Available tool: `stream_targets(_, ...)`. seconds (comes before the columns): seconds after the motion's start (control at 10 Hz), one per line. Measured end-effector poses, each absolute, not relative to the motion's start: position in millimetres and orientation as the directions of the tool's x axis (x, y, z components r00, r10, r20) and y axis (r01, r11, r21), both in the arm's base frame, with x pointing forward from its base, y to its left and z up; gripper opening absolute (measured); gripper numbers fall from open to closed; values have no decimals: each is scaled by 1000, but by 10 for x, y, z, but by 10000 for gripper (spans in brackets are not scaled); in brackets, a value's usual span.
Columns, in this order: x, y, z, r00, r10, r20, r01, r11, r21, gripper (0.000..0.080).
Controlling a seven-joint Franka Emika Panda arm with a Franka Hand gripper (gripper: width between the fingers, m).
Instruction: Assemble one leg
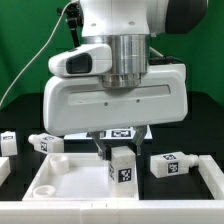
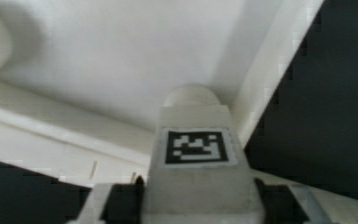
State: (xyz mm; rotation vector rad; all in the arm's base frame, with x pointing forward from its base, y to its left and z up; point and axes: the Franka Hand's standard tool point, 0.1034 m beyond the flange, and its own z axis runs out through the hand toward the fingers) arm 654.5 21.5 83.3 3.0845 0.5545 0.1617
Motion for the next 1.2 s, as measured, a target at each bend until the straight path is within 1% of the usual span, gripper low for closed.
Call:
stream_targets(0.1,6545,216,833,933,346,101,346,-938,21,281)
stream_targets(0.4,6544,222,832,980,172,103,173,-985,2,281)
stream_targets(0.5,6537,252,829,994,11,105,13,-1000,-18,281)
stream_targets(0.6,6538,288,829,989,-106,106,-104,-994,-31,281)
stream_targets(0.9,6530,381,826,883,-461,88,-457,-887,-67,282)
stream_targets(1.1,6529,427,824,765,-640,74,-635,-768,-84,282)
stream_targets(1.2,6531,429,826,715,-696,67,-691,-717,-90,282)
